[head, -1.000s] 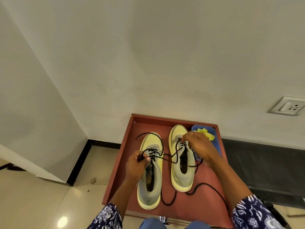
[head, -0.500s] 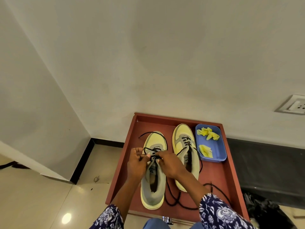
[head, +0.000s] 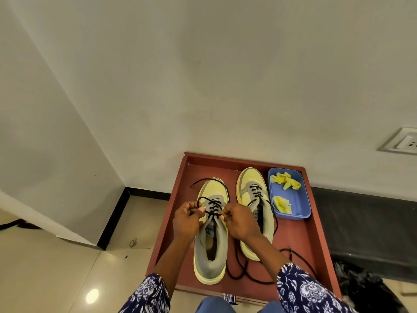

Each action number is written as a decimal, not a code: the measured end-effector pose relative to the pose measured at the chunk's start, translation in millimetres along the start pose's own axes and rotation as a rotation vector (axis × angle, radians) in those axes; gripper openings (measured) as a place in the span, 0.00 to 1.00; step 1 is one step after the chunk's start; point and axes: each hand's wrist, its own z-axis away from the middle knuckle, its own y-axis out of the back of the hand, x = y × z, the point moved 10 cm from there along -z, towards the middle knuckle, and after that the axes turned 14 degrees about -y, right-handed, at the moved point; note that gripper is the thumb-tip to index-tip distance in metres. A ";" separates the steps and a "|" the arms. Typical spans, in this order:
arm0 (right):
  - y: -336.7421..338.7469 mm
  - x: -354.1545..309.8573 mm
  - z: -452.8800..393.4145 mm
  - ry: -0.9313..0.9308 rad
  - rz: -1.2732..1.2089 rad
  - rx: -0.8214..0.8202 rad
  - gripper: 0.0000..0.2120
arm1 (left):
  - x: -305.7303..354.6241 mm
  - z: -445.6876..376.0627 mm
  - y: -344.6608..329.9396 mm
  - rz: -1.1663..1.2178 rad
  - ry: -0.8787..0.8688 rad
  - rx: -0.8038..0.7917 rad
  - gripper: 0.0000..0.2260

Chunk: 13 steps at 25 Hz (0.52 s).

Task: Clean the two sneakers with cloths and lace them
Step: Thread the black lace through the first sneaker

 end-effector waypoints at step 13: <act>-4.2 25.1 -3.0 -0.135 -0.012 0.042 0.04 | -24.0 15.3 8.9 0.340 0.227 0.224 0.06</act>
